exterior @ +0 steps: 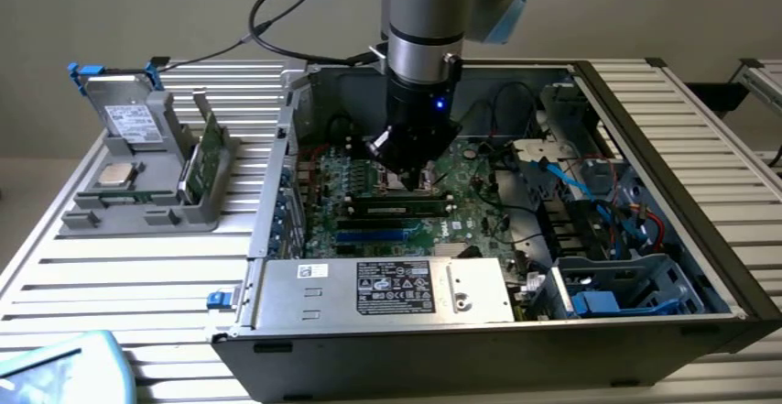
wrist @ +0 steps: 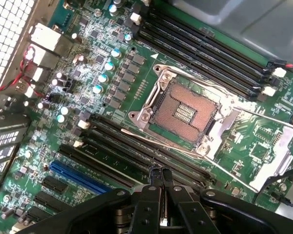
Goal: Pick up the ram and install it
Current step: 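Press down the ram until it locks into place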
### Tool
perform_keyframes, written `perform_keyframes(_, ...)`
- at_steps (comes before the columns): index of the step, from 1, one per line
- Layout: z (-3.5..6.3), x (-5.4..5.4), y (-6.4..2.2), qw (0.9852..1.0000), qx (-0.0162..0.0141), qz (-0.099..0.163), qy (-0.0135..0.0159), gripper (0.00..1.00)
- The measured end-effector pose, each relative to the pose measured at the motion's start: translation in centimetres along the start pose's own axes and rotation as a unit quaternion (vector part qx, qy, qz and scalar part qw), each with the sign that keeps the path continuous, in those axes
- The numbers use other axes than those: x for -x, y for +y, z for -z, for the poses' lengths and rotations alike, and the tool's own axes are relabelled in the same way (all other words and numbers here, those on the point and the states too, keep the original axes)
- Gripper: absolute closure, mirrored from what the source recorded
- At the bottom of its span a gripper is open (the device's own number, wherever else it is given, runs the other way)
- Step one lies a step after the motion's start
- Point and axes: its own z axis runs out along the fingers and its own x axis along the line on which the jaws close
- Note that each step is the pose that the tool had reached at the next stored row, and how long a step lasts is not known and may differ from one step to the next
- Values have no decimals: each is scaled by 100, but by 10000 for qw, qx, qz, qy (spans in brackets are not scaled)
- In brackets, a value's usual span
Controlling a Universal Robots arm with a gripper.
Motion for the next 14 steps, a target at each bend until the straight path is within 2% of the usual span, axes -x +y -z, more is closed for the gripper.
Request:
perform_keyframes(7, 0, 0, 0, 9989, 0, -464, -14, 89)
perform_keyframes(14, 0, 0, 0, 9957, -1, -929, -28, 89)
